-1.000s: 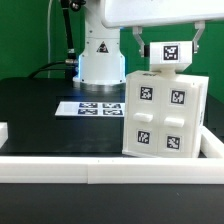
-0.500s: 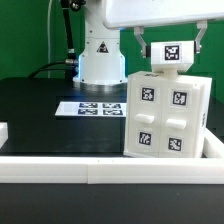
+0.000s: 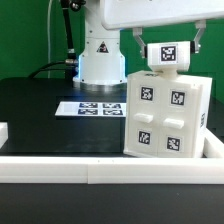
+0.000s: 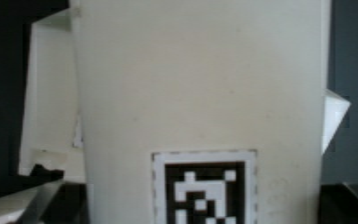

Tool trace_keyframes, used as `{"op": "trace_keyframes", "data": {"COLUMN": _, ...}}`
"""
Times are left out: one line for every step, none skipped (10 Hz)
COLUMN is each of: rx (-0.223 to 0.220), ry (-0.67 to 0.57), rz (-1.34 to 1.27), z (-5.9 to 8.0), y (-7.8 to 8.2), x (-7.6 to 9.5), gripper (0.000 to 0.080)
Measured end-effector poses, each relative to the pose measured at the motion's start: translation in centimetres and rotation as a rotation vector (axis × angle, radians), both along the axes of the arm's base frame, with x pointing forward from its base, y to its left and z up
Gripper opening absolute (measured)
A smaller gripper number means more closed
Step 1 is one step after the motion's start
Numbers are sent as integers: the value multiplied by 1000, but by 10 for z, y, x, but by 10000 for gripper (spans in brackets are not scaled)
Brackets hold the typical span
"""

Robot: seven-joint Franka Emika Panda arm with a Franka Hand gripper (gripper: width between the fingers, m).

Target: Assemble cabinet

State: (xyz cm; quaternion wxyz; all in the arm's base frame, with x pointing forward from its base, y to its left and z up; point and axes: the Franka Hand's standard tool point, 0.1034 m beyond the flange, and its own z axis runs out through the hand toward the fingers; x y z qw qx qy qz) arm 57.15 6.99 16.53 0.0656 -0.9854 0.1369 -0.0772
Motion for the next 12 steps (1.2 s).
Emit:
{"op": "trace_keyframes", "data": {"rx": 2, "ry": 1, "rz": -10, "z": 0, "y": 0, "x": 0, "gripper": 560}}
{"op": "trace_keyframes", "data": {"rx": 3, "ry": 2, "rz": -18, "z": 0, "y": 0, "x": 0, "gripper": 560}}
{"op": "trace_keyframes", "data": {"rx": 5, "ry": 3, "rz": -28, "z": 0, "y": 0, "x": 0, "gripper": 560}}
{"op": "trace_keyframes", "data": {"rx": 17, "ry": 10, "rz": -94, "z": 0, "y": 0, "x": 0, "gripper": 560}}
{"op": "trace_keyframes", "data": {"rx": 27, "ry": 16, "rz": -150, "z": 0, "y": 1, "x": 0, "gripper": 560}}
{"op": "trace_keyframes", "data": {"rx": 36, "ry": 21, "rz": -197, "z": 0, "y": 1, "x": 0, "gripper": 560}}
{"op": "trace_keyframes", "data": {"rx": 47, "ry": 27, "rz": -260, "z": 0, "y": 1, "x": 0, "gripper": 560}}
{"op": "trace_keyframes", "data": {"rx": 60, "ry": 35, "rz": -333, "z": 0, "y": 2, "x": 0, "gripper": 560}}
{"op": "trace_keyframes", "data": {"rx": 68, "ry": 40, "rz": -373, "z": 0, "y": 2, "x": 0, "gripper": 560}}
{"op": "trace_keyframes", "data": {"rx": 82, "ry": 49, "rz": -451, "z": 0, "y": 3, "x": 0, "gripper": 560}}
{"op": "trace_keyframes", "data": {"rx": 92, "ry": 55, "rz": -508, "z": 1, "y": 3, "x": 0, "gripper": 560}}
{"op": "trace_keyframes", "data": {"rx": 104, "ry": 63, "rz": -575, "z": 1, "y": 4, "x": 0, "gripper": 560}}
